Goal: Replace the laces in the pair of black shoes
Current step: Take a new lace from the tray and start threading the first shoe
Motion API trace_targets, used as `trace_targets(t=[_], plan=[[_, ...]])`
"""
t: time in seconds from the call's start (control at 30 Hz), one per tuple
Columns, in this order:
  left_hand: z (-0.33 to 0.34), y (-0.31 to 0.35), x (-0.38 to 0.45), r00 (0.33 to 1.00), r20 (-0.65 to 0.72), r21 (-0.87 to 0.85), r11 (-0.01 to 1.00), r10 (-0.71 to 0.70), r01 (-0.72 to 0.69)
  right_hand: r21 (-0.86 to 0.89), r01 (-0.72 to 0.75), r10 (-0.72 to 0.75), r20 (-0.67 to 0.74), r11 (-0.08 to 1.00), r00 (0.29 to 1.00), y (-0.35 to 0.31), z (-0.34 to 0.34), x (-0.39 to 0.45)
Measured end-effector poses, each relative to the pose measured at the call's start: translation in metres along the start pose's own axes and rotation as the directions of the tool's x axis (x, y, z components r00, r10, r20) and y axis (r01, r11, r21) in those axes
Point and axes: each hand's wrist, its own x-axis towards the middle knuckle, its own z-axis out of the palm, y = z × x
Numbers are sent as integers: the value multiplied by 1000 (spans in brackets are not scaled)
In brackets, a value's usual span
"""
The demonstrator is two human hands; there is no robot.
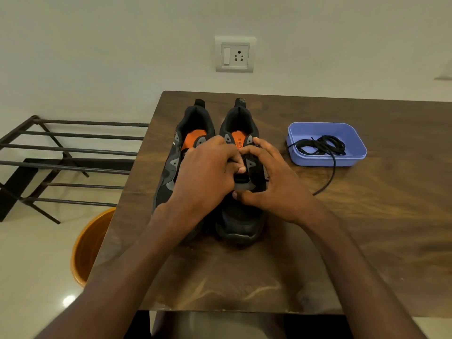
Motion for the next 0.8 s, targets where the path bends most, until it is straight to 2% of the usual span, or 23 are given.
trace_targets(t=[0.07, 0.1, 0.13, 0.17, 0.2, 0.23, 0.3, 0.33, 0.4, 0.47, 0.53, 0.6, 0.67, 0.7, 0.73, 0.77, 0.8], plan=[[-8, 2, 1, 989, -124, -338, 941, -79, 33, 21, -1, 1, 13, 1000, 1000, -1, -1, 0], [-16, 4, 2, 978, -130, -550, 832, -161, 64, 33, -9, 9, 19, 999, 1000, 0, -1, 0], [-24, 7, 4, 972, -79, -723, 684, -222, 97, 41, -18, 18, 16, 999, 1000, 0, -2, 0], [-28, 9, 5, 970, -9, -815, 564, -241, 133, 39, -25, 24, 10, 999, 1000, 1, -2, 0], [-29, 8, 5, 973, 26, -825, 544, -227, 149, 28, -24, 24, 6, 999, 1000, 1, -1, 1], [-28, 6, 5, 982, 18, -760, 635, -190, 137, 13, -21, 21, 3, 1000, 1000, 1, 0, 1], [-19, -2, 3, 998, -15, -467, 883, -53, 40, -15, -19, 19, -4, 1000, 1000, 0, 2, 2], [-14, -5, 3, 1000, 12, -323, 946, 9, -5, -22, -19, 19, -7, 1000, 1000, 0, 2, 2], [-7, -8, 5, 991, 106, -74, 994, 83, -75, -32, -26, 26, -11, 999, 1000, 1, 1, 1], [-1, -11, 4, 983, 157, 65, 993, 90, -101, -29, -32, 32, -5, 999, 999, 1, 1, 1], [0, -9, 3, 987, 125, 92, 989, 100, -112, -29, -34, 34, -1, 999, 999, -1, 1, 1], [-1, -10, 4, 993, 33, 57, 992, 113, -115, -28, -37, 37, 2, 999, 999, 0, 1, 1], [-6, -10, 6, 996, -84, -157, 987, 28, -41, -23, -40, 40, 0, 999, 999, -1, 0, 0], [-11, -9, 7, 990, -126, -347, 938, -65, 17, -23, -40, 40, 1, 999, 999, -1, 0, 1], [-18, -6, 7, 978, -127, -576, 815, -164, 62, -25, -40, 40, 2, 999, 999, -2, 0, 2], [-25, -2, 7, 966, -92, -783, 617, -240, 79, -27, -40, 40, 2, 999, 999, -2, 0, 2], [-29, 1, 8, 963, -44, -886, 455, -267, 86, -28, -45, 45, -5, 999, 999, -2, -1, 2]])
